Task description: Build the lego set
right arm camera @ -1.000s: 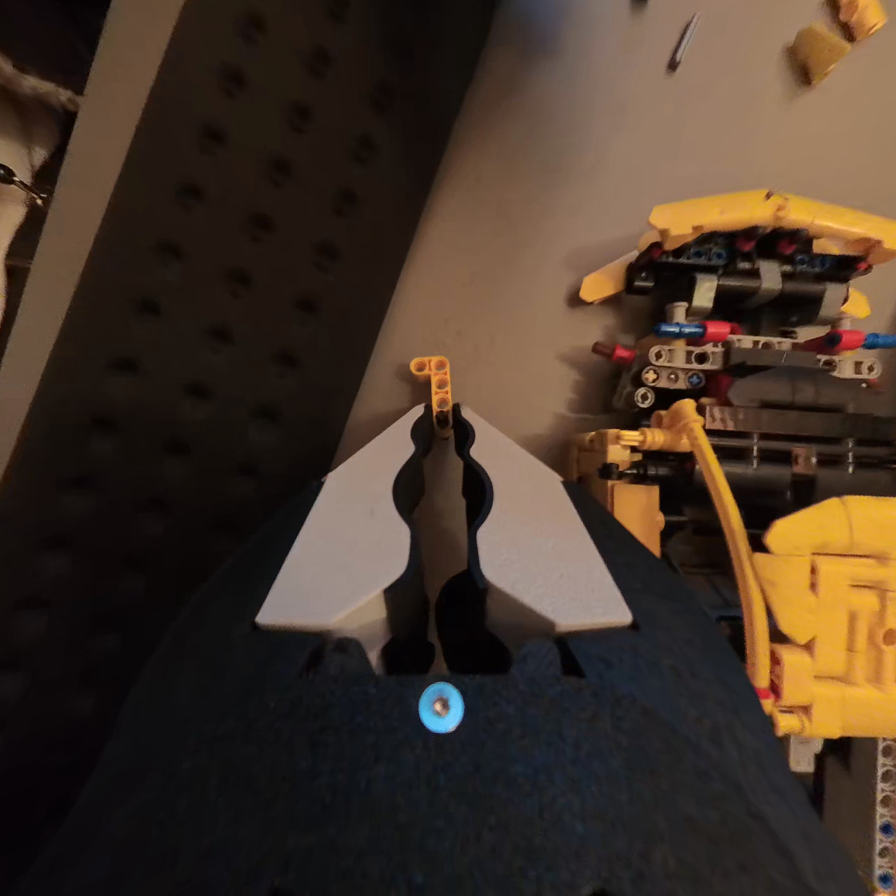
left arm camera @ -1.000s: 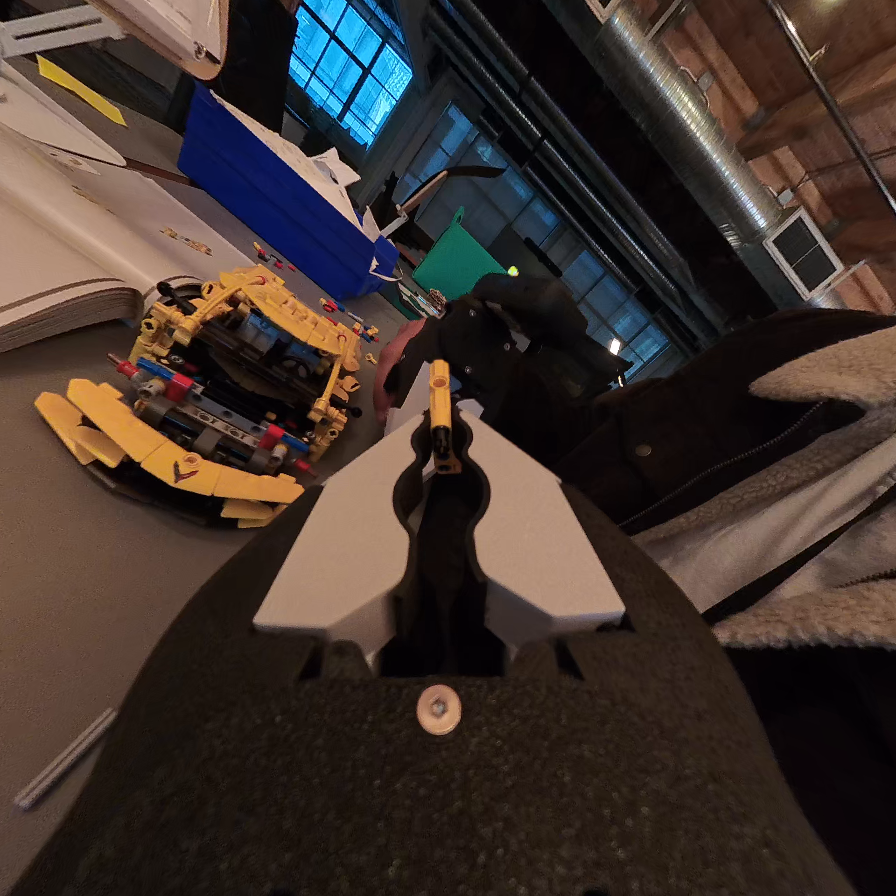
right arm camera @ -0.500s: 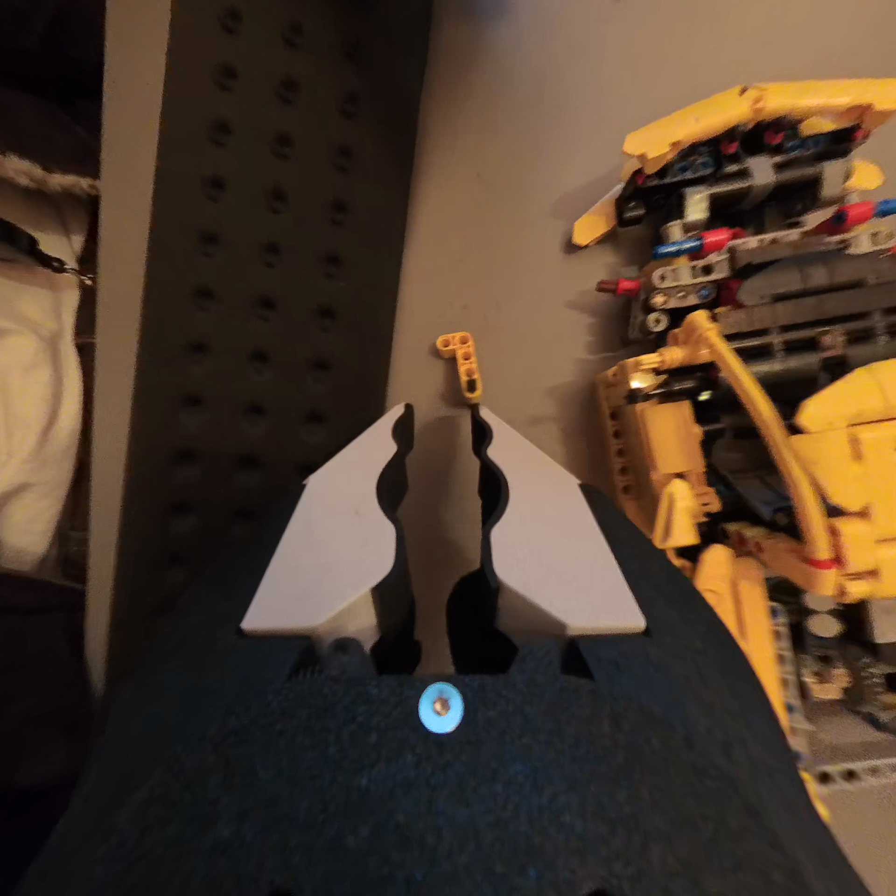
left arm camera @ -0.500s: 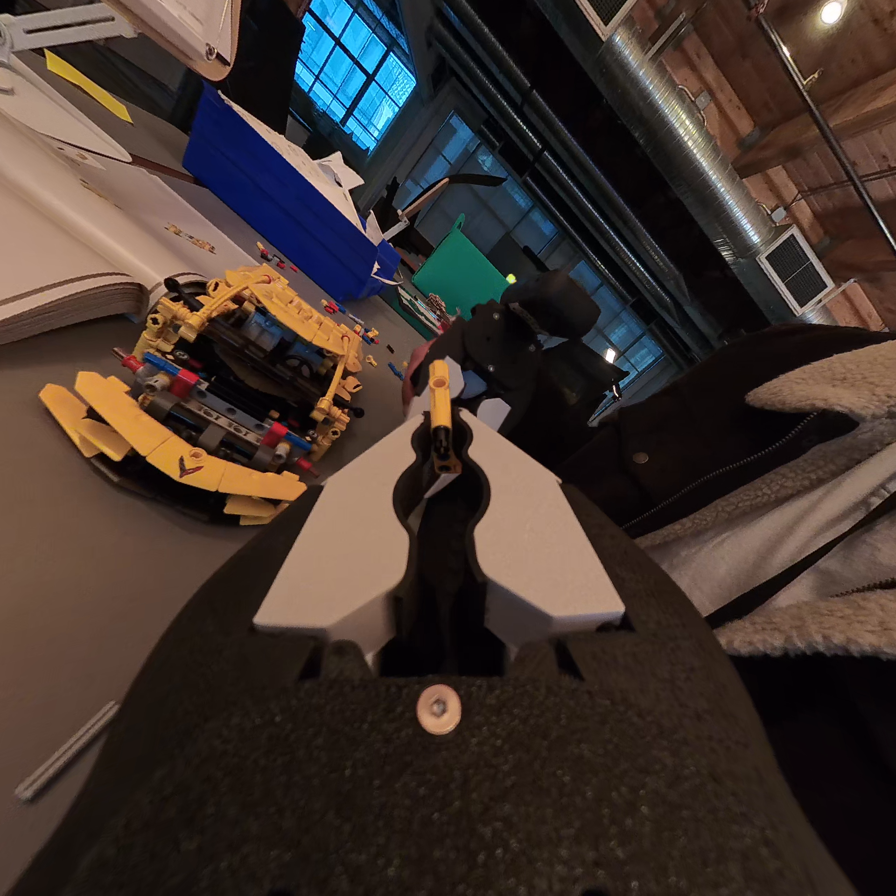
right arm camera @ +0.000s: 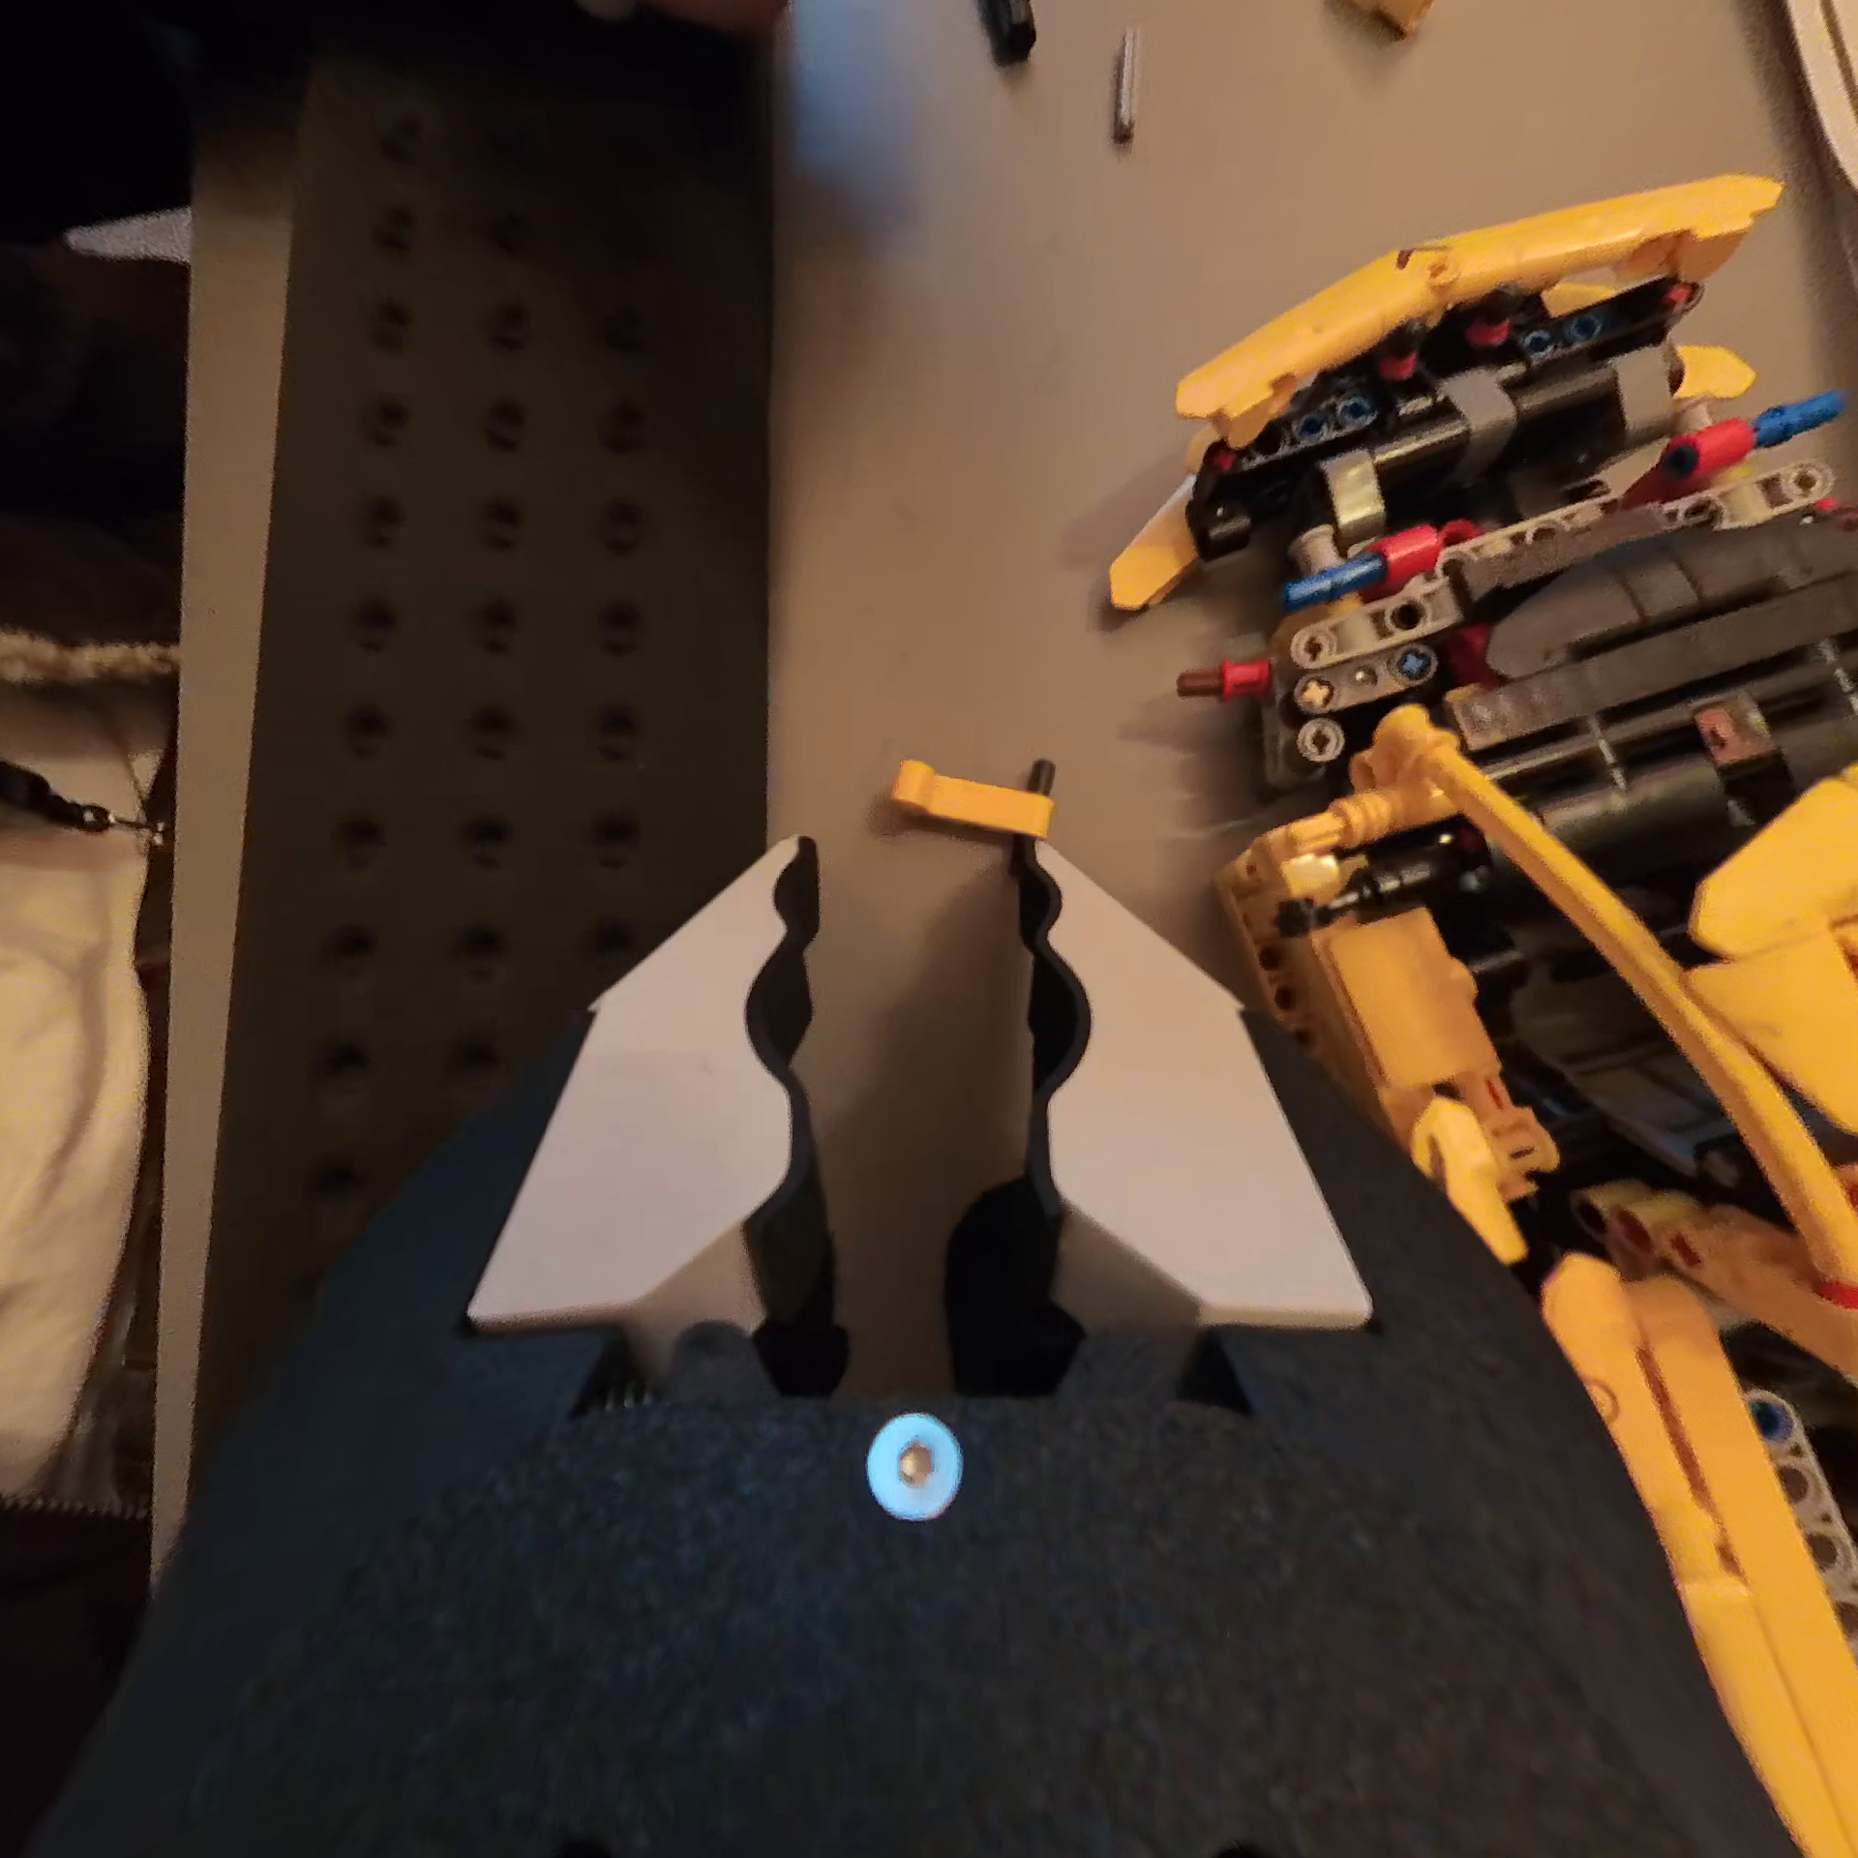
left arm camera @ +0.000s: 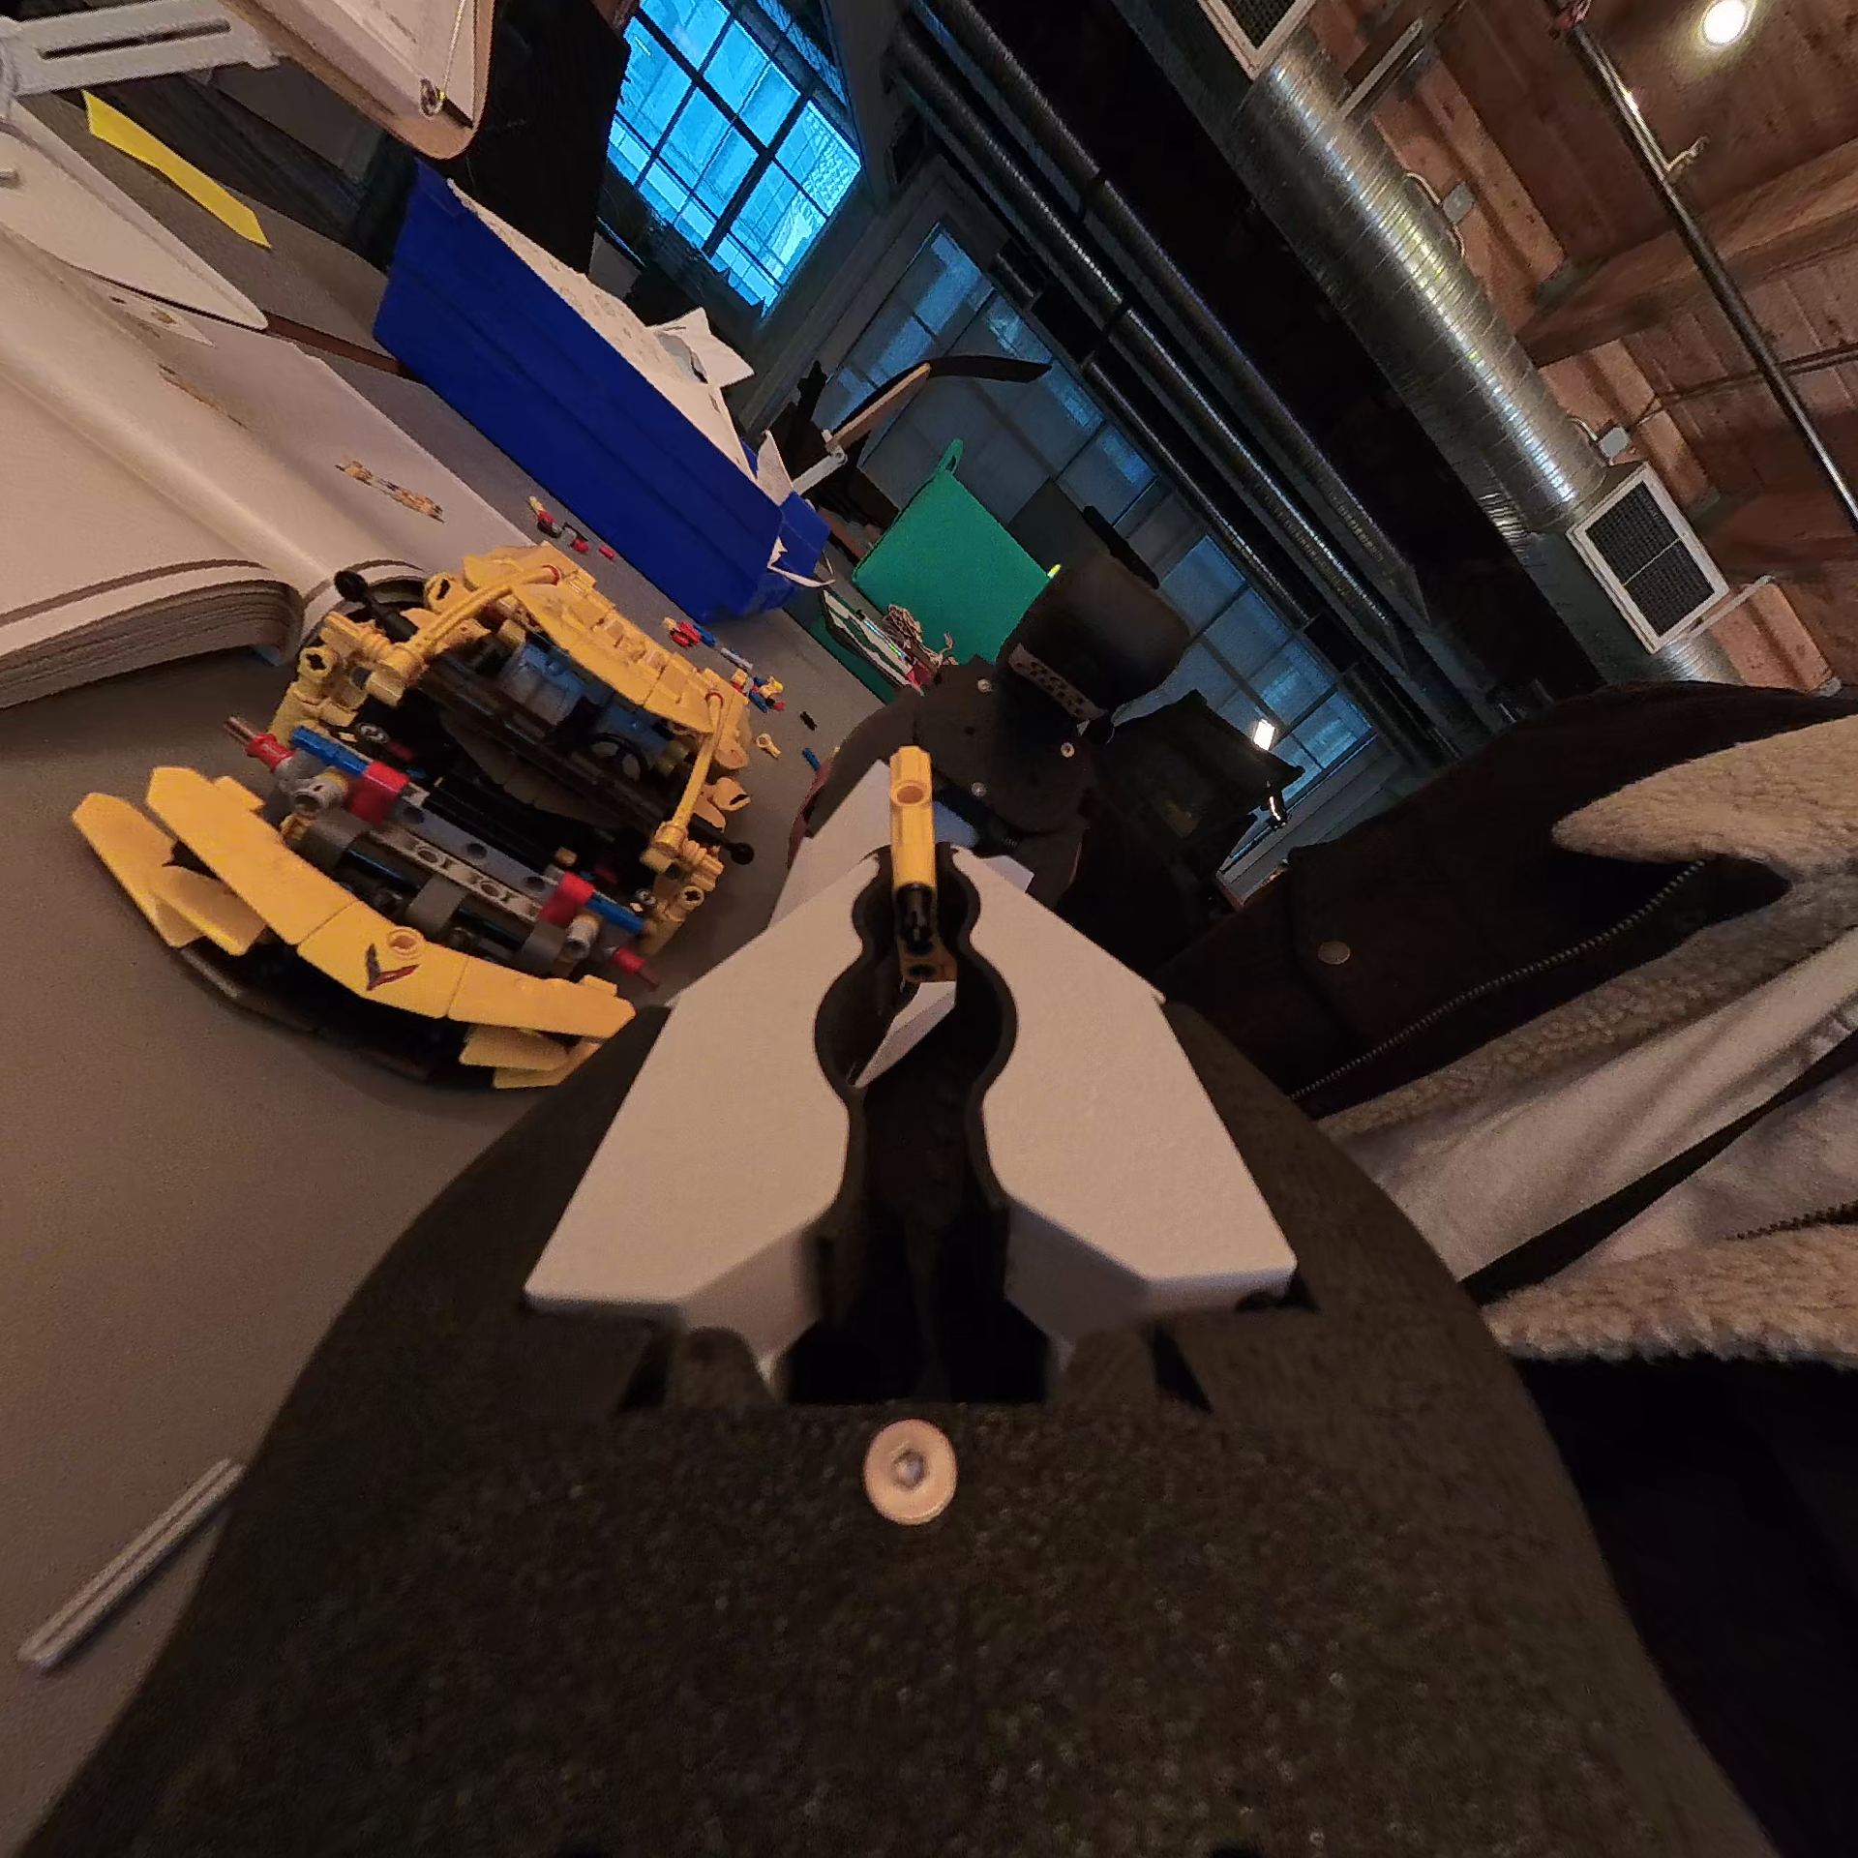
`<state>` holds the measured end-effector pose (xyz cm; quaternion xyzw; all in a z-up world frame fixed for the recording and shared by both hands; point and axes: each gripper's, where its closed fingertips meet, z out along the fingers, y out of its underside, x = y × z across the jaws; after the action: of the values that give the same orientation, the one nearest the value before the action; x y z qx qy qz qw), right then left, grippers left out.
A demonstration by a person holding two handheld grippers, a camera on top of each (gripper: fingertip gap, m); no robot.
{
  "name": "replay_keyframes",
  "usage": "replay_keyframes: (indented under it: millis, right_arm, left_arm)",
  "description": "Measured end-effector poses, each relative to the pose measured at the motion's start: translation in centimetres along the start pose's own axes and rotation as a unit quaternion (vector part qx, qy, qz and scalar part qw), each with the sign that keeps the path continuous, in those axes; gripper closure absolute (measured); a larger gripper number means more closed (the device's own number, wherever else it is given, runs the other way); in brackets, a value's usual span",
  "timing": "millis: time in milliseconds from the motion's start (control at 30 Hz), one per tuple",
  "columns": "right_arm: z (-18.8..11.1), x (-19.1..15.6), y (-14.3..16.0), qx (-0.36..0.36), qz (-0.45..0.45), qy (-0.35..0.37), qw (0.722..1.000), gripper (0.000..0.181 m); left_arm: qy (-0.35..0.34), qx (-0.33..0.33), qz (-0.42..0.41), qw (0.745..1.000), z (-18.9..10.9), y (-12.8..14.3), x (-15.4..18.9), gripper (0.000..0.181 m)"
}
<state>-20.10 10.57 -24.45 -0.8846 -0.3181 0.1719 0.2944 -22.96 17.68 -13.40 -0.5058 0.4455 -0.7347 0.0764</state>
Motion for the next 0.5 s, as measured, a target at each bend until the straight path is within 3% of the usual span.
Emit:
replay_keyframes:
  millis: [233, 367, 500]
  right_arm:
    - [1.1, 0.2, -1.8, -0.002, 0.017, 0.016, 1.000, 0.144]
    - [0.9, 0.2, -2.2, -0.025, -0.001, 0.060, 0.998, 0.154]
    - [1.5, -0.4, -2.4, -0.032, 0.011, 0.059, 0.998, 0.164]
  left_arm:
    - [0.000, 0.004, -0.001, 1.000, -0.1, -0.1, 0.0, 0.174]
    - [0.001, 0.007, -0.002, 1.000, -0.1, -0.2, 0.0, 0.174]
    - [0.001, 0.005, -0.002, 1.000, -0.1, -0.1, 0.0, 0.174]
